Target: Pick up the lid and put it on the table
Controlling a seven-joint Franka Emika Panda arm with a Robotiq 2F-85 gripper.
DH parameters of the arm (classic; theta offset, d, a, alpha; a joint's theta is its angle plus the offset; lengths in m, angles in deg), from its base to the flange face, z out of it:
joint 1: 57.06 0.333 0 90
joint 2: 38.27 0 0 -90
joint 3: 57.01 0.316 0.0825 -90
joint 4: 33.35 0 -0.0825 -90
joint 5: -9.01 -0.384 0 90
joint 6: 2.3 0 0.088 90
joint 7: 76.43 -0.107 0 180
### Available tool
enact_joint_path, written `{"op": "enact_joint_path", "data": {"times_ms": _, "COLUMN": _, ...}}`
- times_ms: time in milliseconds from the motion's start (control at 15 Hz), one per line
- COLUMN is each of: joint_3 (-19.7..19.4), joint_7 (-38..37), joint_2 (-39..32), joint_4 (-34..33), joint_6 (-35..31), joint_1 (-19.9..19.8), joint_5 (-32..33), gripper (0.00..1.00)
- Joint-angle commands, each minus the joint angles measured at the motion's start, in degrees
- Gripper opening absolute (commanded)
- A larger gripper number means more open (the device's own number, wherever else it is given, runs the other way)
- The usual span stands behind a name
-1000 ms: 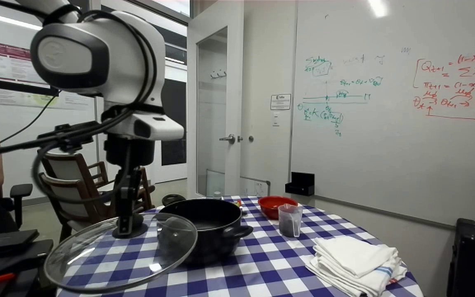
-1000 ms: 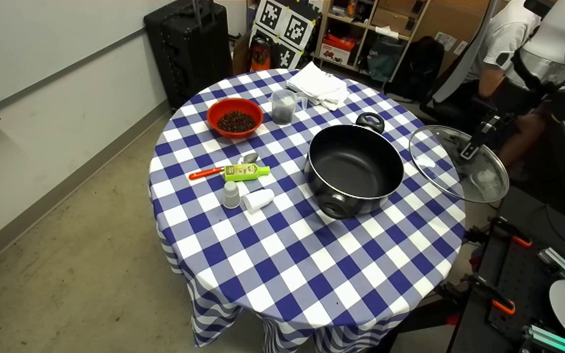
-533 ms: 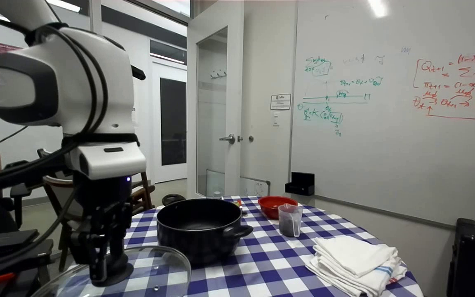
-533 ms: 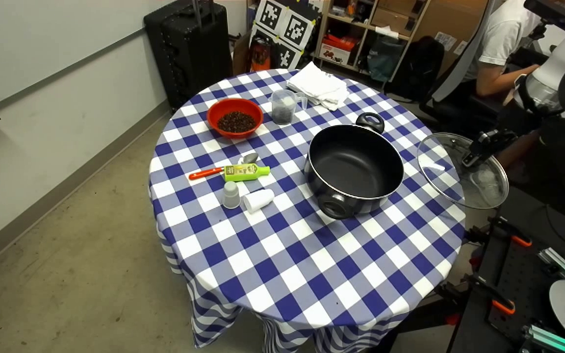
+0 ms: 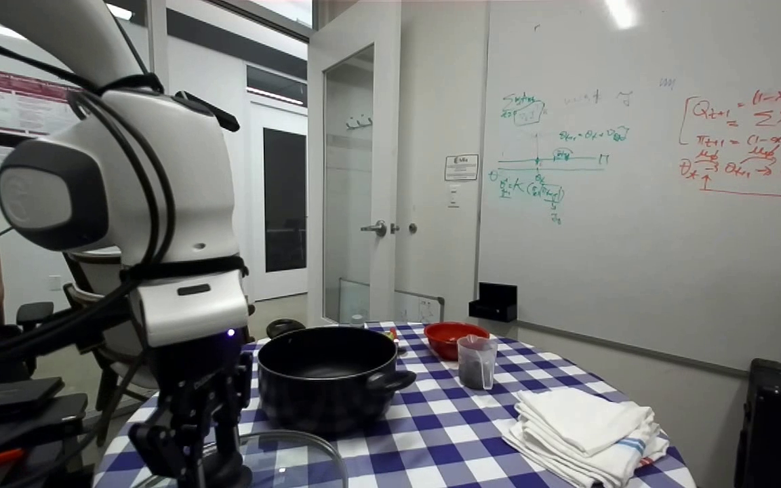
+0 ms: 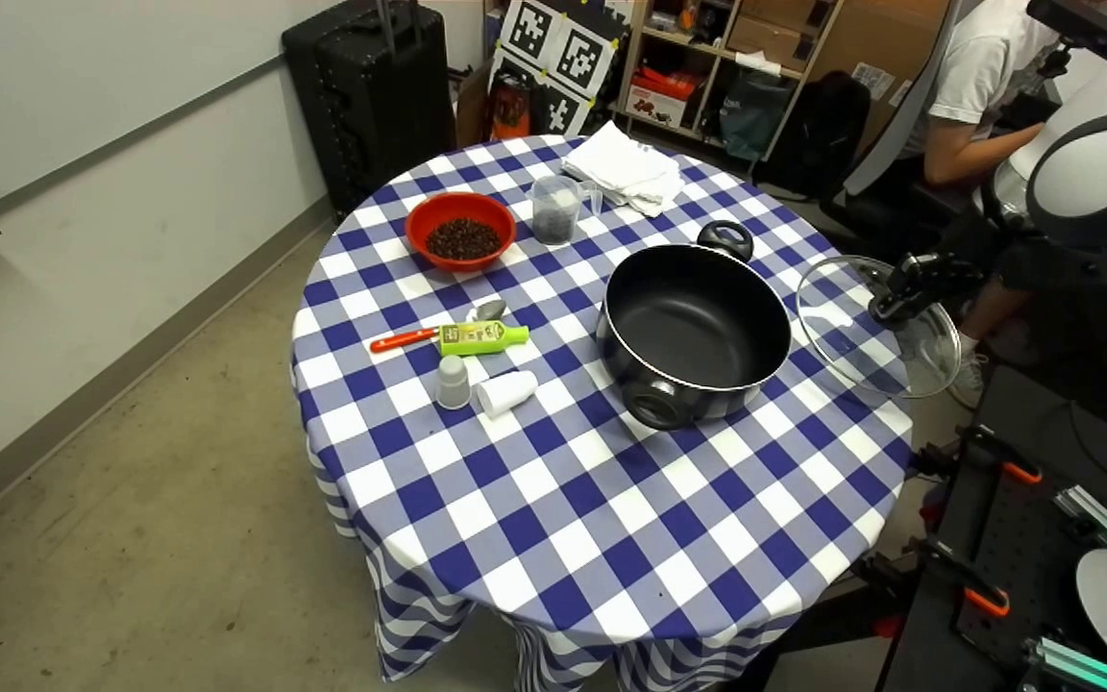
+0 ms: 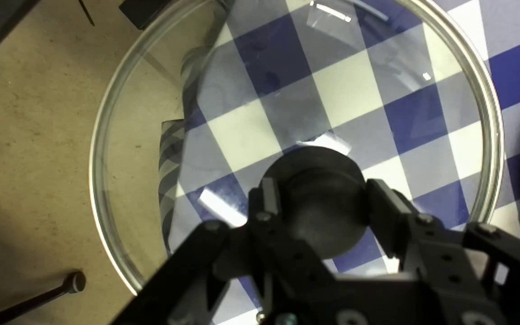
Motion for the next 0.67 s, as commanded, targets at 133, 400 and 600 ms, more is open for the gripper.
{"op": "enact_joint_path", "data": {"times_ms": 133, "joint_3": 3.41, "joint_7": 3.72, "joint_2": -7.03, "joint_4": -6.96, "joint_6": -0.54, "joint_1": -0.21, "joint_5": -8.23, "gripper": 0.25}}
{"op": "enact_joint_path", "data": {"times_ms": 400, "joint_3": 5.57, "joint_7": 6.11, "joint_2": -12.01, "joint_4": -11.10, "joint_6": 0.28, "joint_1": -2.04, "joint_5": -12.13, "gripper": 0.25}}
{"op": "enact_joint_path", "data": {"times_ms": 600, "joint_3": 6.74, "joint_7": 7.49, "joint_2": -15.50, "joint_4": -13.97, "joint_6": 0.70, "joint_1": -3.43, "joint_5": -13.33, "gripper": 0.25}}
